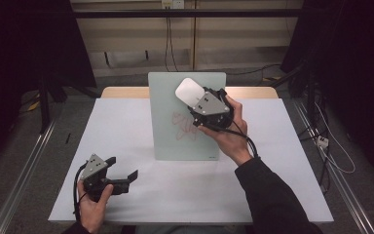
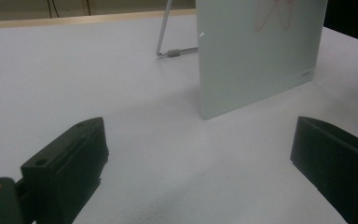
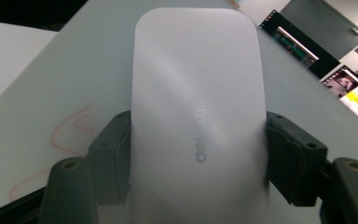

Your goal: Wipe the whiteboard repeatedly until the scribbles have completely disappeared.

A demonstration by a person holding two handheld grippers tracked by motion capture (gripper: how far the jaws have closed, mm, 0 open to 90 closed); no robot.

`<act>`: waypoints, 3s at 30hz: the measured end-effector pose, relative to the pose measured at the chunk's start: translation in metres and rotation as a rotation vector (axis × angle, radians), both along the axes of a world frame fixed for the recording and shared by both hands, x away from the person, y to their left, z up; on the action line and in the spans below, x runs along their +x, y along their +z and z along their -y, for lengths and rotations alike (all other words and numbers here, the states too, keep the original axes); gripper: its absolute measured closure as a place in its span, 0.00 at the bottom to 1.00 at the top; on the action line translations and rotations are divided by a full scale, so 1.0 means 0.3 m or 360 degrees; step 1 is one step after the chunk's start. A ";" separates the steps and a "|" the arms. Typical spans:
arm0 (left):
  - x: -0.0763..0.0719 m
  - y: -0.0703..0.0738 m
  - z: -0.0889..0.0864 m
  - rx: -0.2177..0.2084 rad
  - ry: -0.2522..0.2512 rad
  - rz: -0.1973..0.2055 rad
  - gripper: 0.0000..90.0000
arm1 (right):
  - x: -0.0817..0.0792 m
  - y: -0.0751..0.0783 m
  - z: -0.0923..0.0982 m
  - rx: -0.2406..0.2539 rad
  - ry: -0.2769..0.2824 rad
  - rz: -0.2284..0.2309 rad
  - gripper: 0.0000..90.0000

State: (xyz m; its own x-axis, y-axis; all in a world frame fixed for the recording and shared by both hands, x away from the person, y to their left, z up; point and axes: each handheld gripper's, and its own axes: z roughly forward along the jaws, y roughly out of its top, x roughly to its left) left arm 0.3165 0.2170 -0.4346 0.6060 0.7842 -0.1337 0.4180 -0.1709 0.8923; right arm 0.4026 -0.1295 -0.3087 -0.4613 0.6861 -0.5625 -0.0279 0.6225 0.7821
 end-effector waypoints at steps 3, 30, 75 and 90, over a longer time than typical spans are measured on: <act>0.000 0.000 0.000 0.0000 0.0000 0.0000 0.04 | 0.007 0.013 0.012 0.0036 -0.0024 0.0023 0.35; 0.000 0.000 -0.001 0.0001 0.0001 0.0005 0.04 | -0.072 -0.202 -0.105 -0.0140 0.0190 -0.0150 0.35; -0.001 0.001 0.000 0.0004 -0.0002 0.0003 0.04 | -0.076 -0.179 -0.056 -0.0151 0.0101 -0.0136 0.35; -0.002 0.001 0.001 0.0006 -0.0003 0.0005 0.04 | -0.082 -0.205 -0.112 -0.0190 0.0102 -0.0172 0.35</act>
State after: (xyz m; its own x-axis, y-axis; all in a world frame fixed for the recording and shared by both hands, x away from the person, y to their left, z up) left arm 0.3160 0.2167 -0.4342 0.6080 0.7834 -0.1289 0.4148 -0.1750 0.8929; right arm 0.3781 -0.0960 -0.3702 -0.5642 0.5844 -0.5832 0.0095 0.7109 0.7032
